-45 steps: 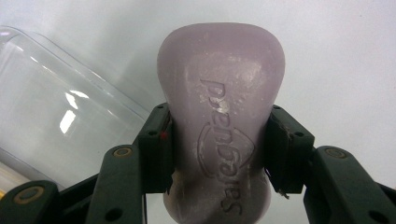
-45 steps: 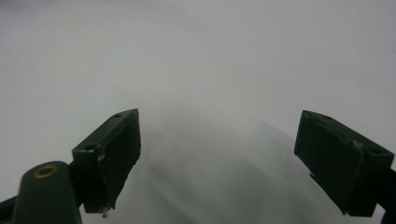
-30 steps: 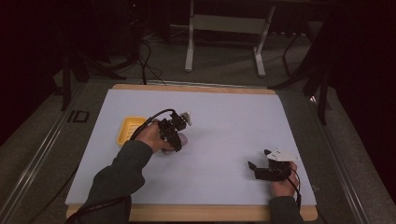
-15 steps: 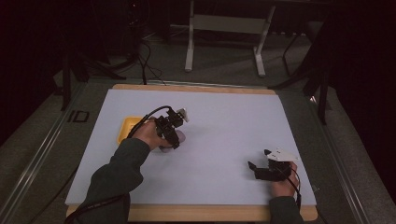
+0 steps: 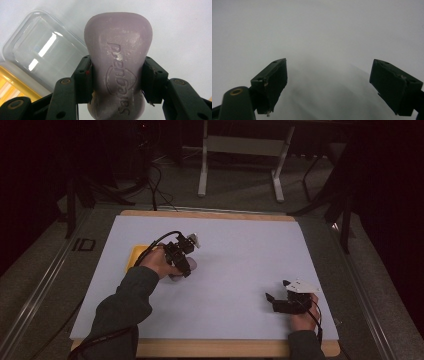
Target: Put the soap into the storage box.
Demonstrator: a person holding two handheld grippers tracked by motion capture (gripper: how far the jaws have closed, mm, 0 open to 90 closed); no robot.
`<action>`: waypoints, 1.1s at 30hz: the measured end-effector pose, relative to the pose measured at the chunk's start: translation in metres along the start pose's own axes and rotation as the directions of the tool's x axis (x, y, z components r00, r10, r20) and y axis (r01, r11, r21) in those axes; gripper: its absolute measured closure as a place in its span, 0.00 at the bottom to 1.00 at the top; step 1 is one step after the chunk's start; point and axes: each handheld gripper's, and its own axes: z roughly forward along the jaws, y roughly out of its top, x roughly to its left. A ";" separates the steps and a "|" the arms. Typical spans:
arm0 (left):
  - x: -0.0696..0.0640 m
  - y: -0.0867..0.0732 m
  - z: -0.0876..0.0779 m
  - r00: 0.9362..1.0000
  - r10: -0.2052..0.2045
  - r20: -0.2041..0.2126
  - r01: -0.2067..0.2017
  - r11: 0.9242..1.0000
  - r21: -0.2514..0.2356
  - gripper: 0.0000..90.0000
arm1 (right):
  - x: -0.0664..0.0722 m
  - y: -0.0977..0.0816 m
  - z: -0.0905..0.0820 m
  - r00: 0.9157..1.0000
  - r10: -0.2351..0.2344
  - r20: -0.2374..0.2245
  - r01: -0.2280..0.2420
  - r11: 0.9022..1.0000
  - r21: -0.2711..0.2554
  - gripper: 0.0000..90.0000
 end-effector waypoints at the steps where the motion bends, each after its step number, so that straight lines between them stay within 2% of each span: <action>1: 0.000 0.000 0.000 1.000 -0.002 -0.002 0.002 1.000 0.001 0.56 | 0.000 0.000 0.000 1.000 0.000 0.000 0.000 1.000 0.000 0.16; 8: 0.002 -0.001 -0.003 1.000 -0.007 -0.004 0.007 1.000 0.002 0.56 | 0.000 0.000 0.000 1.000 -0.001 0.000 0.001 1.000 0.000 0.16; 12: 0.003 -0.001 -0.004 1.000 -0.018 -0.025 0.018 1.000 0.006 0.56 | 0.000 0.000 0.000 1.000 0.000 0.001 0.000 1.000 0.000 0.16; 15: 0.004 -0.001 -0.004 1.000 -0.020 -0.024 0.020 1.000 0.004 0.56 | 0.000 0.000 0.000 1.000 -0.001 0.001 0.001 1.000 0.000 0.16; 33: 0.019 -0.010 -0.008 0.996 -0.083 -0.024 0.083 0.996 -0.010 0.56 | 0.000 0.000 0.000 1.000 -0.004 0.002 0.004 1.000 0.002 0.16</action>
